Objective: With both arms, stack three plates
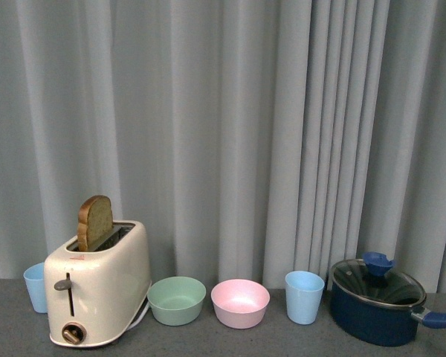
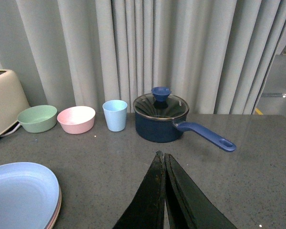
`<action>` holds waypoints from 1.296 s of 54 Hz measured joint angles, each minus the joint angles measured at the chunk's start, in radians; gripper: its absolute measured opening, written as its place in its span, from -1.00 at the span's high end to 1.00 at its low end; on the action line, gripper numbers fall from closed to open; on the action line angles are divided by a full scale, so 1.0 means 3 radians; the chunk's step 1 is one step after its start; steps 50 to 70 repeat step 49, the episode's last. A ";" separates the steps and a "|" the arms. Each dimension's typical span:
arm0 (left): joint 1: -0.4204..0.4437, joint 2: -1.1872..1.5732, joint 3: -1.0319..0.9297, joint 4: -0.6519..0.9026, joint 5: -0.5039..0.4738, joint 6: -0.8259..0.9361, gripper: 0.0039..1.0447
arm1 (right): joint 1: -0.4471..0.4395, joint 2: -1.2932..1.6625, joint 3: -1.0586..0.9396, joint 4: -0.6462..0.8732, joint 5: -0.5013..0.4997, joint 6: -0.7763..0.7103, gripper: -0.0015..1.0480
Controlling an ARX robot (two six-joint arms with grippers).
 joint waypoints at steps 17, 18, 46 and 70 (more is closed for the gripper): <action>0.0000 -0.0001 0.0000 0.0000 -0.0001 0.0000 -0.87 | 0.0000 -0.0001 0.0000 -0.0001 0.0000 -0.0001 -0.36; 0.0000 -0.0001 0.0000 0.0000 -0.0001 0.0001 -0.87 | 0.0000 -0.0001 0.0000 -0.0001 0.0000 -0.0001 -0.42; 0.0000 -0.0001 0.0000 0.0000 -0.0001 0.0000 -0.87 | 0.0000 -0.0001 0.0000 -0.0001 0.0000 0.0001 -0.86; 0.0000 -0.0001 0.0000 0.0000 -0.0001 0.0000 -0.87 | 0.0000 -0.0001 0.0000 -0.0001 0.0000 0.0001 -0.86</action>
